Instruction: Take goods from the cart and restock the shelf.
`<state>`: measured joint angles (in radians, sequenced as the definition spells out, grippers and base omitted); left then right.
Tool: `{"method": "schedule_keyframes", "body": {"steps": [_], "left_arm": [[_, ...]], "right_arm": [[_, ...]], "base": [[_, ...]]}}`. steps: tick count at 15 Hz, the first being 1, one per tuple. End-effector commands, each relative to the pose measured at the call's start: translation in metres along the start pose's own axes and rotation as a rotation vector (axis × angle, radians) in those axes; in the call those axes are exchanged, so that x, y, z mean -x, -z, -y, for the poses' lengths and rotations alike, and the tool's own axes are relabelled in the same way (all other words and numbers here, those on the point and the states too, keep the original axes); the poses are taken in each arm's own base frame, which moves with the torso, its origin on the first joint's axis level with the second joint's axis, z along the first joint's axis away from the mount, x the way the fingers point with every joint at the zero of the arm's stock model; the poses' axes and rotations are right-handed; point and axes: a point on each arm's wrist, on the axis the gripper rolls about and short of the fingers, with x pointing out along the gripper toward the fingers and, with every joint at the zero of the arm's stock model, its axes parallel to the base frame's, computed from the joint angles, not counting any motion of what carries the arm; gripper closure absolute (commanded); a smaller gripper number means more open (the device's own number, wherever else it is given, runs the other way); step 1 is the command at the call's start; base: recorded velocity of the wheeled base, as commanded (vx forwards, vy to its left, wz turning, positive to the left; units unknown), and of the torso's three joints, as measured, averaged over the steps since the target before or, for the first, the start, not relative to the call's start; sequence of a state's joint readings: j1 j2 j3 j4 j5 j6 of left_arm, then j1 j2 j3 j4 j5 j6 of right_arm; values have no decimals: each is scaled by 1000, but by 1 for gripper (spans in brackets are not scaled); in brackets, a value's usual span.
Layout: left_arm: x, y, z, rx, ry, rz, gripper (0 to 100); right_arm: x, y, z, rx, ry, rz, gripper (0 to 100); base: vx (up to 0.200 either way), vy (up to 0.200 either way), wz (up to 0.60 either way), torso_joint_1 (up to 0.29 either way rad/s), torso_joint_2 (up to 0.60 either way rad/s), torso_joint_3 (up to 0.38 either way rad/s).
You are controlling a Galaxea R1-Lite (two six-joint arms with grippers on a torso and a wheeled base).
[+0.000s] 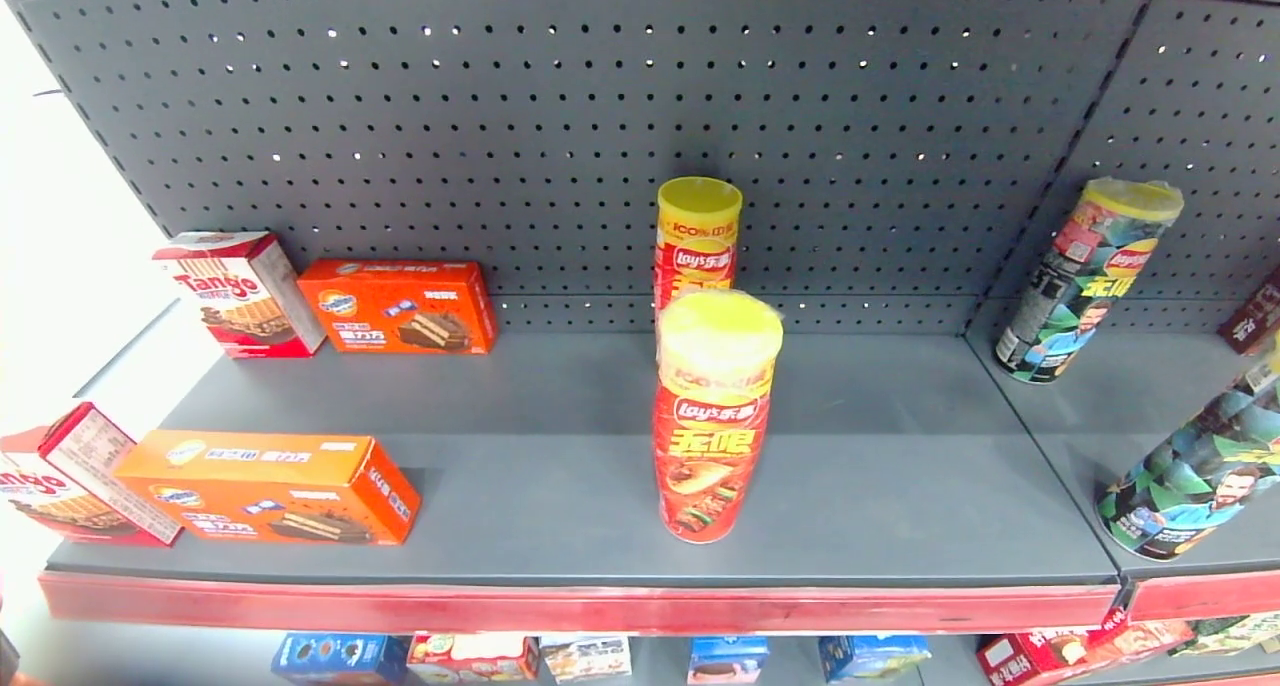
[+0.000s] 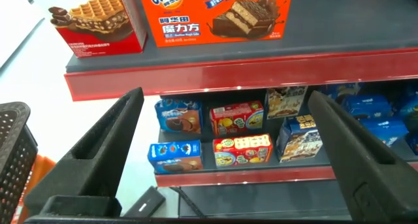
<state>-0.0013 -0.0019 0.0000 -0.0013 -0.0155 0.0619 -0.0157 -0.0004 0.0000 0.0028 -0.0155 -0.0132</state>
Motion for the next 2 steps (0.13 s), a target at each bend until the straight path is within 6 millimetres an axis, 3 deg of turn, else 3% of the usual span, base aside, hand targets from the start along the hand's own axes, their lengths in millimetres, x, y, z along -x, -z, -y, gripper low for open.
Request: {"method": "schedule_keyframes", "body": {"steps": [1,2], "left_arm": [[0,0,0,1,-1,-2,0],[0,0,0,1,0,-2,0]], "right_arm": [[0,0,0,4,-2,-1,0],[0,0,0,4,-2,-1,0]], "base": [[0,0,0,0,0,0],[0,0,0,0,0,0]]}}
